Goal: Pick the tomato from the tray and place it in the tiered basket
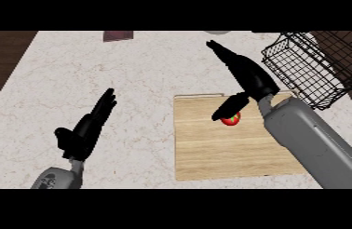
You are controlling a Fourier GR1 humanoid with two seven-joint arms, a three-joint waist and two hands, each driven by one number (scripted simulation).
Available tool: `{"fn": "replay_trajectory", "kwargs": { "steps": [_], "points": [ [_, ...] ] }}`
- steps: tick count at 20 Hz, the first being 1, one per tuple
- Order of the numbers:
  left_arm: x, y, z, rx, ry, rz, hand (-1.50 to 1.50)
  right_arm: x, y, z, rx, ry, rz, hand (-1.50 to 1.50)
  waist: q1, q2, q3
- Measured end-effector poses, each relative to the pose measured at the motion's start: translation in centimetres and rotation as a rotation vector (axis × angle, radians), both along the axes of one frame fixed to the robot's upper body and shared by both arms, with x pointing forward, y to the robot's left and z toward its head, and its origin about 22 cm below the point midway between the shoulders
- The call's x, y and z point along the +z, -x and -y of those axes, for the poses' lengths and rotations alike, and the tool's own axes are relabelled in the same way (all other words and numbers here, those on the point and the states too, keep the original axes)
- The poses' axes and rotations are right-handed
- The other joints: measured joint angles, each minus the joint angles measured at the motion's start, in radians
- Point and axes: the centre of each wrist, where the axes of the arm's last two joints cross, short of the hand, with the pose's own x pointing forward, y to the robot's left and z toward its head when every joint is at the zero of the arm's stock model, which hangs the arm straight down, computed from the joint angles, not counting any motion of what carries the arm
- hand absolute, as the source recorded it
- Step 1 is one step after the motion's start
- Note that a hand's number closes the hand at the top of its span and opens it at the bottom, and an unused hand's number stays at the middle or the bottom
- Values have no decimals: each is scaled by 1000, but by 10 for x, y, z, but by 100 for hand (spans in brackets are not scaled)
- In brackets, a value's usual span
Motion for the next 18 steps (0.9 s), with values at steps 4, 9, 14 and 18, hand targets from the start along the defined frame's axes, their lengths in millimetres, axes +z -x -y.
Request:
{"fn": "replay_trajectory", "kwargs": {
  "steps": [4,9,14,18],
  "points": [
    [-1,0,1,5,-3,0,0,29,3,-6,36,325,-53,-150,-3,-3,0],
    [-4,-4,3,9,0,5,0,67,23,-25,68,544,-132,-150,-7,2,2],
    [-2,-4,5,-4,8,18,0,78,49,-38,57,588,-177,-150,5,9,5],
    [-3,-6,5,-8,7,19,0,73,64,-38,22,582,-156,-150,9,12,6]
  ]
}}
